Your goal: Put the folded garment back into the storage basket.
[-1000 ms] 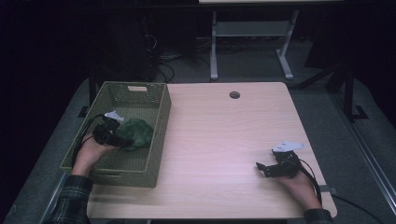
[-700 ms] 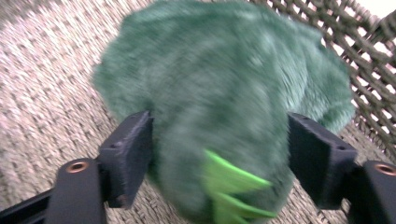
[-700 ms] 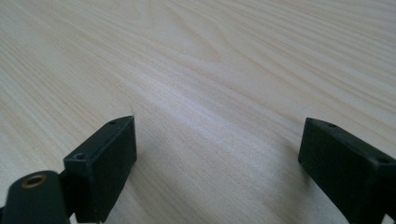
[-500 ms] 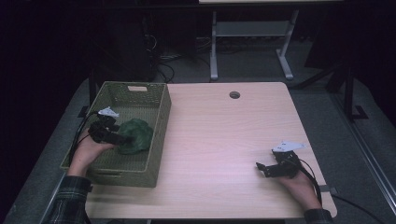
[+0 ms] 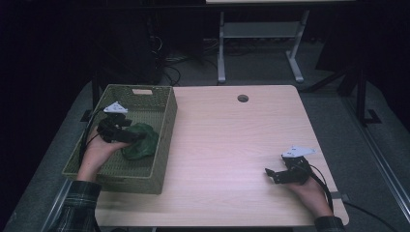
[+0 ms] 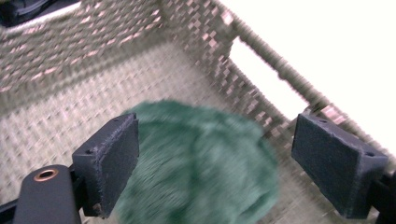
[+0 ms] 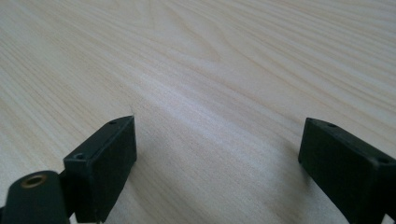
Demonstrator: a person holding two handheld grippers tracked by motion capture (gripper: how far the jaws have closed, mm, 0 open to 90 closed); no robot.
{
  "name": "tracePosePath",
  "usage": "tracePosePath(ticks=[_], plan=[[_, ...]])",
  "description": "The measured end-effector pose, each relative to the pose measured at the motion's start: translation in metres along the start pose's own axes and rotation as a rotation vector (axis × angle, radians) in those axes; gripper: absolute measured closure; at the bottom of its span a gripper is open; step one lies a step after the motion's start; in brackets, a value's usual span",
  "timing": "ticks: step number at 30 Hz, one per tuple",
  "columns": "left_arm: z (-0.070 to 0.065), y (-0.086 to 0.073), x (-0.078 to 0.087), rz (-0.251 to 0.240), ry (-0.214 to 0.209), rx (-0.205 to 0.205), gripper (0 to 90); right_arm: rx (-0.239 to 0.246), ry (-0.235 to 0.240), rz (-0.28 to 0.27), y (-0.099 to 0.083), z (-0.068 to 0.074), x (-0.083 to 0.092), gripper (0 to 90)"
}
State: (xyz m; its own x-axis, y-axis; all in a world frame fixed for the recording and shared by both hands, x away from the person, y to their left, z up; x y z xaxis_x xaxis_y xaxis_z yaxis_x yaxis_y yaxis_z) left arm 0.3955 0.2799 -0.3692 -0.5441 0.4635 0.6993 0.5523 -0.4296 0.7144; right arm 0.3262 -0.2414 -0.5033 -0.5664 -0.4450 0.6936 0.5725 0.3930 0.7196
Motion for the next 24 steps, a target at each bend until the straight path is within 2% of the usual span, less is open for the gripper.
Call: tracePosePath(ticks=[2, 3, 5, 6, 7, 11, 13, 14, 15, 23, 24], plan=[[-0.004, 0.003, 0.0, -0.005, -0.003, -0.008, 14.5, -0.002, 0.0, 0.0, 0.0, 0.0, 0.0, 11.1], [-0.012, 0.008, 0.0, -0.019, -0.007, -0.021, 14.5, -0.001, -0.001, 0.0, 0.0, 0.0, 0.0, 11.1], [-0.02, 0.014, 0.0, -0.029, -0.014, -0.029, 14.5, -0.001, -0.001, 0.0, 0.0, 0.0, 0.0, 11.1], [-0.02, 0.014, 0.0, -0.029, -0.014, -0.029, 14.5, 0.0, -0.001, 0.0, 0.0, 0.0, 0.0, 11.1], [-0.029, 0.019, -0.001, -0.043, -0.027, -0.03, 14.6, -0.004, 0.0, 0.001, 0.0, 0.0, 0.0, 11.1], [-0.046, 0.03, -0.005, -0.066, -0.057, -0.045, 14.6, -0.001, -0.001, 0.0, 0.0, 0.0, 0.0, 11.1], [-0.055, 0.034, -0.01, -0.073, -0.064, -0.057, 14.6, -0.001, -0.001, 0.0, 0.0, 0.0, 0.0, 11.1], [-0.055, 0.034, -0.01, -0.073, -0.064, -0.057, 14.6, -0.001, -0.001, 0.0, 0.0, 0.0, 0.0, 11.1], [-0.063, 0.038, -0.015, -0.073, -0.079, -0.063, 14.6, -0.001, -0.001, 0.0, 0.0, 0.0, 0.0, 11.1], [-0.097, 0.049, -0.036, -0.081, -0.133, -0.088, 14.6, -0.001, -0.001, 0.0, 0.0, 0.0, 0.0, 11.1], [-0.097, 0.049, -0.036, -0.081, -0.133, -0.088, 14.6, -0.001, -0.001, 0.0, 0.0, 0.0, 0.0, 11.1]])
Point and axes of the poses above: each handheld gripper's, and its own axes: x roughly backward along the jaws, y roughly out of its top, z roughly to its left, the point moved 3 cm from there along -x, roughly forward along the jaws
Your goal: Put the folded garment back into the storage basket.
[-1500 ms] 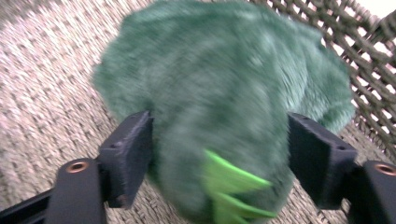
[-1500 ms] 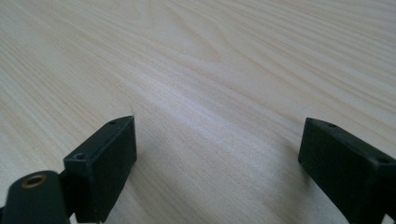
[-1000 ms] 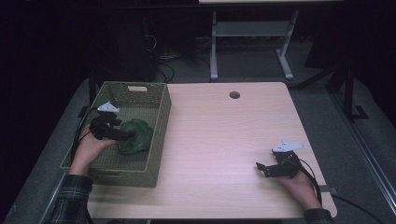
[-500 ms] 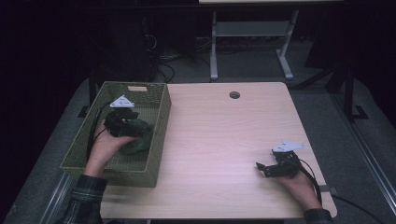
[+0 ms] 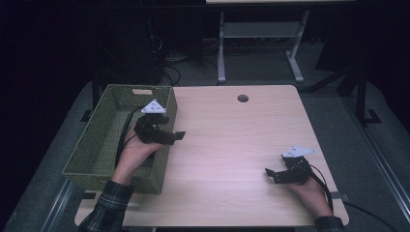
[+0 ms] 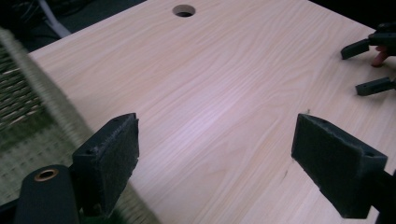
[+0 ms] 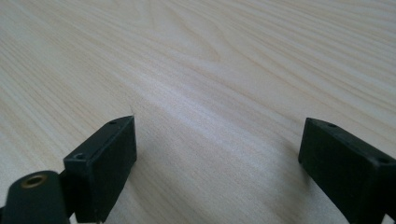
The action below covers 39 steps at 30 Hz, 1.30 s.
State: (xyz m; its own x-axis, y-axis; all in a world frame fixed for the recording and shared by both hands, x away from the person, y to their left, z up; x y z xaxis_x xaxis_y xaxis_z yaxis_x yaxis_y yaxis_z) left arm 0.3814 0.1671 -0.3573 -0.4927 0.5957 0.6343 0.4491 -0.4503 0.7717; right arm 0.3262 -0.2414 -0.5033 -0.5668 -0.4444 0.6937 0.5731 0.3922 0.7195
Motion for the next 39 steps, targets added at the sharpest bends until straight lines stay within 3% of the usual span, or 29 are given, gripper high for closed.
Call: tracePosePath(ticks=[6, 19, 28, 39], plan=[[-0.024, 0.007, -0.023, 0.003, -0.042, -0.016, 14.6, 0.0, 0.0, 0.0, 0.0, 0.0, 0.0, 11.1], [-0.065, 0.003, -0.064, 0.019, -0.067, -0.062, 14.6, 0.001, 0.0, -0.001, 0.0, 0.0, 0.0, 11.1], [-0.074, -0.015, -0.089, 0.033, -0.057, -0.078, 14.6, 0.0, 0.001, 0.0, 0.0, 0.0, 0.0, 11.1], [-0.075, -0.04, -0.118, 0.074, -0.047, -0.101, 14.6, 0.0, 0.0, 0.0, 0.0, 0.0, 0.0, 11.1]])
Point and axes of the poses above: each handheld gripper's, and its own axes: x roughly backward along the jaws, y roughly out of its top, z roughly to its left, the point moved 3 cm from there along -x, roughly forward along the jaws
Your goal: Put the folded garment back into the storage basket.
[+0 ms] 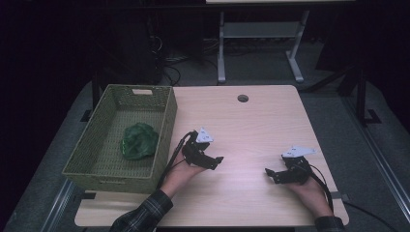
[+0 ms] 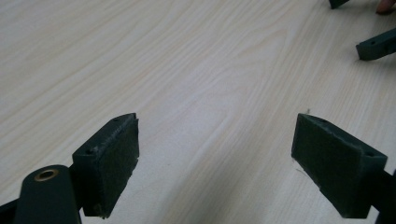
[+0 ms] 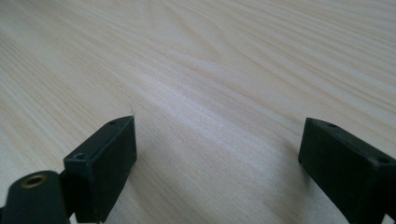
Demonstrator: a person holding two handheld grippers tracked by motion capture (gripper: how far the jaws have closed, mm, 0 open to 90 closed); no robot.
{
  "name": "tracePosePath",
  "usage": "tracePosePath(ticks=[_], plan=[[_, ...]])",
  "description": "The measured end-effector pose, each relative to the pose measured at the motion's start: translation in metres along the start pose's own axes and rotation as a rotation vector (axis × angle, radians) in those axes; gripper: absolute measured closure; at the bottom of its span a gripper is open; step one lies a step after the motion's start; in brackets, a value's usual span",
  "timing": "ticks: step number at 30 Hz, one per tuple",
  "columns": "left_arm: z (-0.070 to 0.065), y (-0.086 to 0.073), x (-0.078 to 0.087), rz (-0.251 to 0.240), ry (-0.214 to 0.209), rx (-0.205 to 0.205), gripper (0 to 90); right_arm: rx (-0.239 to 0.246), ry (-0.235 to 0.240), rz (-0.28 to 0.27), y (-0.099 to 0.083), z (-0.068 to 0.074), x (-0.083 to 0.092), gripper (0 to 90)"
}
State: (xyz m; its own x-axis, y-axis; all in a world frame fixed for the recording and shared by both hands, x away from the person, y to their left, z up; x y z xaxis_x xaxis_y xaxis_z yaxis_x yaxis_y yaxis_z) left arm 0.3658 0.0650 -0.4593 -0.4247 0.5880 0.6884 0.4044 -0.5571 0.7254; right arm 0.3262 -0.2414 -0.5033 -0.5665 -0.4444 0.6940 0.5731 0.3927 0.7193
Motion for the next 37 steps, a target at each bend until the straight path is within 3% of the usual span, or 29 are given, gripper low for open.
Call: tracePosePath(ticks=[8, 14, 17, 21, 37], plan=[[0.003, -0.013, -0.013, 0.034, 0.023, 0.01, 14.3, 0.001, 0.0, 0.0, 0.0, 0.0, 0.0, 11.1], [-0.002, -0.021, -0.025, 0.072, 0.026, -0.027, 14.2, 0.003, 0.001, 0.0, 0.0, 0.0, 0.0, 11.1], [-0.006, -0.025, -0.029, 0.048, 0.001, -0.002, 13.0, 0.002, 0.0, 0.0, 0.0, 0.0, 0.0, 11.1], [-0.008, -0.028, -0.029, 0.01, -0.021, -0.023, 12.9, 0.002, 0.001, -0.001, 0.0, 0.0, 0.0, 11.1], [-0.008, -0.029, -0.029, 0.01, -0.03, -0.034, 13.0, 0.003, 0.002, -0.001, 0.0, 0.0, 0.0, 11.1]])
Point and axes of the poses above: each handheld gripper's, and its own axes: x roughly backward along the jaws, y roughly out of its top, z roughly to its left, the point moved 3 cm from there along -x, roughly forward along the jaws
